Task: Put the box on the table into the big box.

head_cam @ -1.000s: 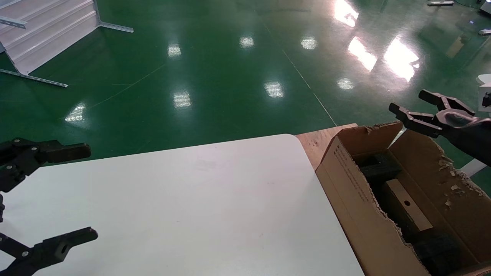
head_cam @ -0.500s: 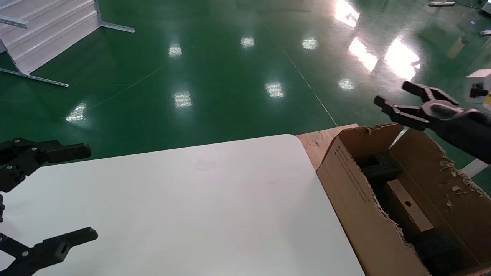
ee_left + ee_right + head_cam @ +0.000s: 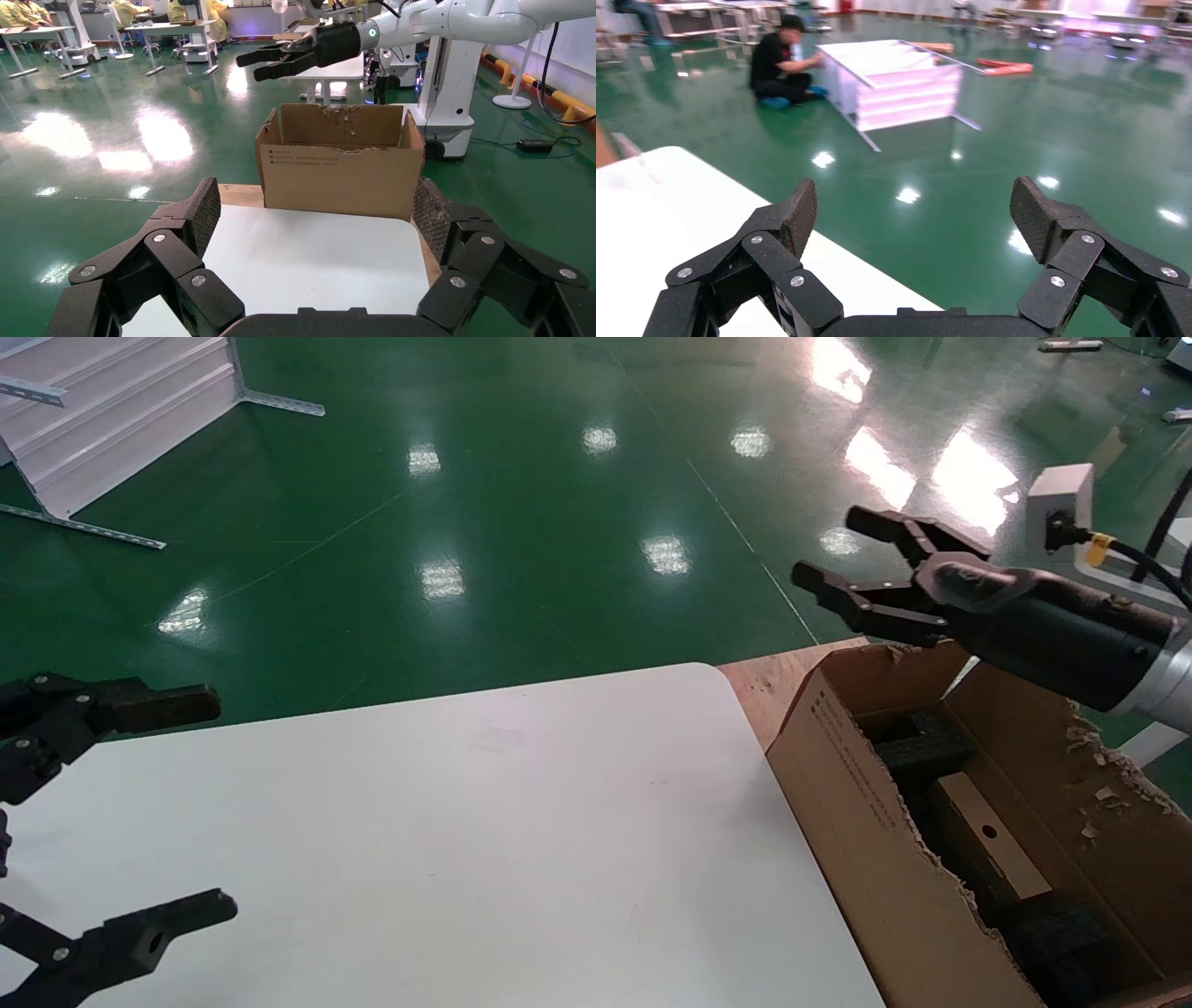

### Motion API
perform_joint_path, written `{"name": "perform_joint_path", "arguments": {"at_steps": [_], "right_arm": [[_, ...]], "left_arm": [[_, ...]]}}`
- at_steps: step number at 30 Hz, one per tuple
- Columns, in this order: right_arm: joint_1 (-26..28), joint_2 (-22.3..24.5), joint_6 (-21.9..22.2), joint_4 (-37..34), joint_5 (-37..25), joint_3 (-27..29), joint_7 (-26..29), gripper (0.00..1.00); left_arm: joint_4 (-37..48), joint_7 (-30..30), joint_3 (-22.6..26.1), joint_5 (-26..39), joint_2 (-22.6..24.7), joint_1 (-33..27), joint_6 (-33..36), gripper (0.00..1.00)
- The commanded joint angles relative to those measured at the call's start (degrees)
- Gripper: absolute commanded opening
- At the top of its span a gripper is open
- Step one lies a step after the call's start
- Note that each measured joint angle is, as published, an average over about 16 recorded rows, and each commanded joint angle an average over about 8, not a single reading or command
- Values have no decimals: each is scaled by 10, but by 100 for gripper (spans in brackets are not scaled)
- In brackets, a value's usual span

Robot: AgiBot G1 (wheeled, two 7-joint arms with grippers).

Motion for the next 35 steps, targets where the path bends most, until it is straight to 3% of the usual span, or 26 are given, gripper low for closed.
{"name": "perform_joint_path", "arguments": {"at_steps": [1,35], "right_arm": [[-3,-3,-2,25,-2,2,11,100],[-50,-49,-34,424,-41,43,183,100]], "left_arm": [[0,0,0,0,0,0,0,100],[0,0,0,0,0,0,0,100]]}}
